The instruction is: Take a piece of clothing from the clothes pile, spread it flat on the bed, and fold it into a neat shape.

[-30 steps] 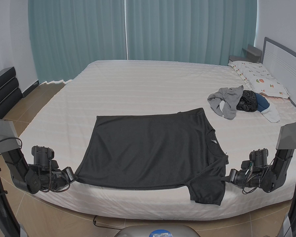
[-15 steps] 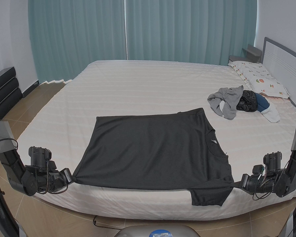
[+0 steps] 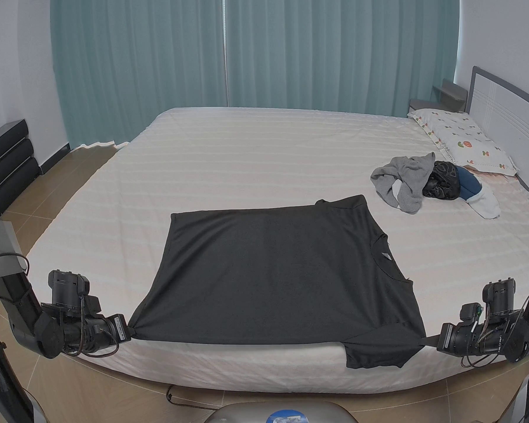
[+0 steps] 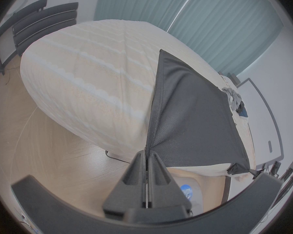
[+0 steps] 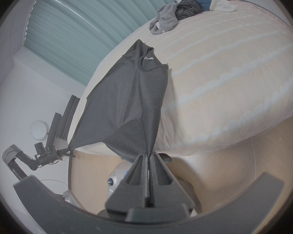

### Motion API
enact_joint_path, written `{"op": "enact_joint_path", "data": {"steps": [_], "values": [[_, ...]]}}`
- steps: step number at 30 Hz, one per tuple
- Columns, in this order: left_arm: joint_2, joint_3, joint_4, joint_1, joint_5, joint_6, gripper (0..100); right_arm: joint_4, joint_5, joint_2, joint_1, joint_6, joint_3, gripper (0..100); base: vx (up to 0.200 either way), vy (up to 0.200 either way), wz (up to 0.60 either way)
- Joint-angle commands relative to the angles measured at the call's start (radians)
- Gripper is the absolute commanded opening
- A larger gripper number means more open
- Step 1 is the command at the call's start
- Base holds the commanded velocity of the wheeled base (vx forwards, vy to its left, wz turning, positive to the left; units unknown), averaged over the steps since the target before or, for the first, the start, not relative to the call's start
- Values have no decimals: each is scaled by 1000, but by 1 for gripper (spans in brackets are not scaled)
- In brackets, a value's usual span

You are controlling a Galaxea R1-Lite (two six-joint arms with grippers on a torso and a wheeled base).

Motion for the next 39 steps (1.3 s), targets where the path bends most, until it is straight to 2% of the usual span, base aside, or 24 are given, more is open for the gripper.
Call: {"op": "enact_joint_path", "data": {"steps": [1, 13, 20, 32, 39], "values": [[-1, 26, -3, 2, 23, 36, 0, 0, -1, -31, -5, -14, 35, 0, 0, 0, 0], [-52, 104, 4, 2, 32, 165, 0, 51, -1, -96, -39, -85, 78, 0, 0, 0, 0], [-65, 140, 4, 3, 54, 225, 0, 209, -1, -192, -54, -155, 78, 0, 0, 0, 0], [-105, 209, 10, 2, 109, 314, 0, 370, -3, -292, -65, -240, 78, 0, 0, 0, 0], [-167, 213, 110, -1, 111, 362, 0, 479, -5, -366, -74, -292, 78, 0, 0, 0, 0]]}}
